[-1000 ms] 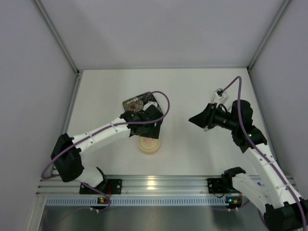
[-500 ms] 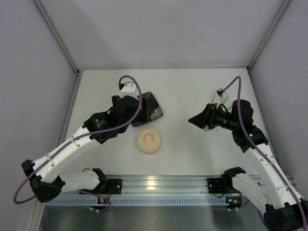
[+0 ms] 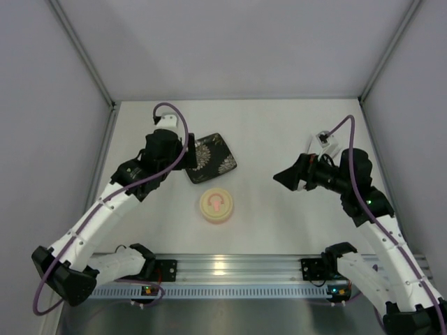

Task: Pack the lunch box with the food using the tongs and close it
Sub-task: Reset both arms

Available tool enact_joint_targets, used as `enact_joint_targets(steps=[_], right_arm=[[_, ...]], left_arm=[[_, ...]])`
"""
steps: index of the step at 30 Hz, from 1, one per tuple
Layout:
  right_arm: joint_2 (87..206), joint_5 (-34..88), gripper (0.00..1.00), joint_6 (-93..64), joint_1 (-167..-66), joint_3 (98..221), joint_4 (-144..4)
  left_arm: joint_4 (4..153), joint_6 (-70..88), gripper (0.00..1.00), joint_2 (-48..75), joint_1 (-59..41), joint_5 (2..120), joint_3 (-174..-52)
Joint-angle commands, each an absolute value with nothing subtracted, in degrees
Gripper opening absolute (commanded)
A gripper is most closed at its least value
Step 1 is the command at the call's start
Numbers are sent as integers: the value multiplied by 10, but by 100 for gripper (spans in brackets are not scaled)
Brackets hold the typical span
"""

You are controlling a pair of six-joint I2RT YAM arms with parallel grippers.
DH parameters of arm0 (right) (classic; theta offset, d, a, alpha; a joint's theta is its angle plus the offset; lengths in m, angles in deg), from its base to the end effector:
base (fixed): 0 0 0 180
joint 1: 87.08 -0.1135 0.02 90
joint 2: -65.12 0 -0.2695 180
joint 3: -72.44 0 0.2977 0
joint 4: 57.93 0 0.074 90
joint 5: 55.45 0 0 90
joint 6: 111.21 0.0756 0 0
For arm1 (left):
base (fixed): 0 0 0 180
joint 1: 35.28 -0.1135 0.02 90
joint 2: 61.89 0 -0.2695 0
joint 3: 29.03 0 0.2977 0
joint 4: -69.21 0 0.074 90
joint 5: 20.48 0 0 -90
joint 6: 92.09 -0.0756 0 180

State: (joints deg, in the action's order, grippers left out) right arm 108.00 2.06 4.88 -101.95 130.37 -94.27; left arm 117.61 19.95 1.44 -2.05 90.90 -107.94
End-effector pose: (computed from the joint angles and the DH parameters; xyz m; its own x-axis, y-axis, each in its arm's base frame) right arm 0.2200 0.1004 0.3242 -0.6231 0.2184 -0.7510 -0.4745 0.6578 0.5849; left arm 0.2720 -0.1453 0.3560 -0.5156 -0.0800 -0.8531 0.0653 0.9891 -0.1322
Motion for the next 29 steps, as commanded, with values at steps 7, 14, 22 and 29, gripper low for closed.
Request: enact_joint_targets(steps=[7, 14, 22, 29], right_arm=[[1055, 62, 99, 43, -1014, 1341, -958], [1044, 76, 99, 41, -1014, 1341, -967], [1036, 84, 100, 40, -1014, 1328, -961], [1034, 90, 99, 39, -1014, 1320, -959]], left_arm=[[1122, 180, 92, -21, -36, 863, -1039], [1118, 181, 92, -26, -38, 853, -1034], [1116, 182, 92, -29, -39, 852, -1030], [1113, 183, 92, -28, -40, 848, -1029]])
